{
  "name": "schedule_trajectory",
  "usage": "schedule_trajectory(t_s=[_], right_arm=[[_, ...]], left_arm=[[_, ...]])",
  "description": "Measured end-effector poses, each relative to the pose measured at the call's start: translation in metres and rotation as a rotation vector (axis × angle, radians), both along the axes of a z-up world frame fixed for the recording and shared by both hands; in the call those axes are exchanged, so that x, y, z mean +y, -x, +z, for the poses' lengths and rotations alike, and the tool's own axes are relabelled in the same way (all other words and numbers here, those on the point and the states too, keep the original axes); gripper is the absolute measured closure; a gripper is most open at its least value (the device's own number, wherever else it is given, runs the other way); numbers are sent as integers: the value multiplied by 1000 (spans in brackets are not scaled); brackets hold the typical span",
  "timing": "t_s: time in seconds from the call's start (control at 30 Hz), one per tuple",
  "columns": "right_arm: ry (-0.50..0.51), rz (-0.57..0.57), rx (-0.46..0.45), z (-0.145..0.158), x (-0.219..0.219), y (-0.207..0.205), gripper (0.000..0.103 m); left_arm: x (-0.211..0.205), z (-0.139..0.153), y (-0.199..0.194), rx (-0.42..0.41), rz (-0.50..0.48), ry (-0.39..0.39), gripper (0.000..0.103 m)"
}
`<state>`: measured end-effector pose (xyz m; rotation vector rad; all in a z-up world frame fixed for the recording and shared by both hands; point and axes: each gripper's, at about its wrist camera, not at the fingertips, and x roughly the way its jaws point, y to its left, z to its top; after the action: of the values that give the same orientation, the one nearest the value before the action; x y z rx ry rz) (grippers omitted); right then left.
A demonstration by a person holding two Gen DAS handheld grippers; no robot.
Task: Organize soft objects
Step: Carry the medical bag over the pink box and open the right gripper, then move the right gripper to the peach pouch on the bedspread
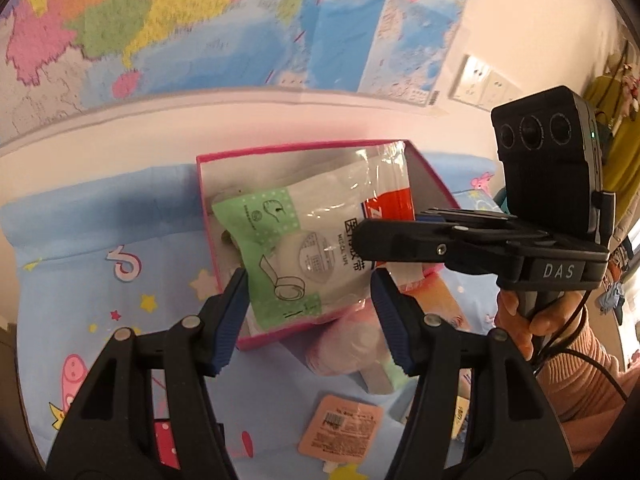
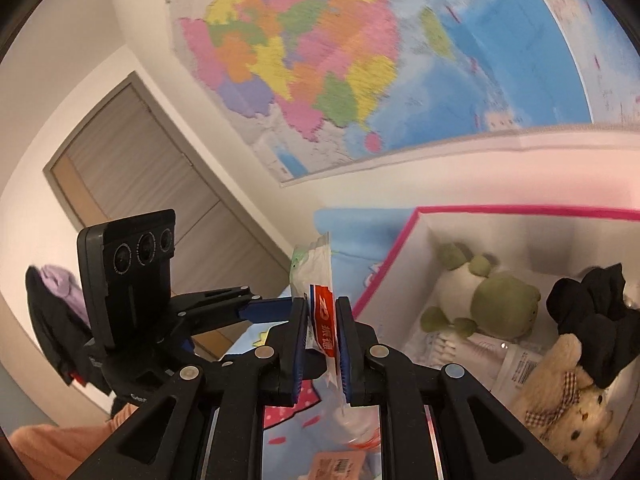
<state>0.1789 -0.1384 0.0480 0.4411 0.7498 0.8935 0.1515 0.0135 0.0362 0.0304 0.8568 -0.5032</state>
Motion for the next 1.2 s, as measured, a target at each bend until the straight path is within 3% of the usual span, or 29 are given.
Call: schedule_trajectory(t_s=[0.2, 0.27, 0.37, 0.4, 0.43, 0.63, 0.83, 0.93, 1.07, 1.2], right_arm=[[21, -4, 80, -26, 1, -23, 86], [54, -9, 101, -32, 3, -27, 79], [156, -57, 138, -42, 5, -34, 55], [189, -77, 149, -45, 4, -37, 43], [210, -101, 156, -47, 2, -38, 38], [241, -143, 140, -44, -11, -28, 38], [211, -150, 19, -11, -26, 18, 38], [178, -99, -40, 3, -35, 54, 38], [198, 12, -79, 6, -26, 96, 38], [225, 105, -53, -12, -7, 124, 38]], left_arm=[[-3, -22, -21, 69, 35, -45, 40], [-5, -27, -26, 80, 49, -61, 41], [-7, -29, -30, 92, 58, -63, 43], [-9, -28, -29, 88, 61, -68, 43], [-10, -28, -27, 81, 66, -75, 43], [-7, -18, -18, 32, 97, -83, 43], [6, -3, 21, -56, 91, -28, 42], [11, -4, 48, -83, 76, -19, 41], [16, -22, 76, -48, 56, 6, 41], [20, -48, 96, 9, 70, -5, 41]])
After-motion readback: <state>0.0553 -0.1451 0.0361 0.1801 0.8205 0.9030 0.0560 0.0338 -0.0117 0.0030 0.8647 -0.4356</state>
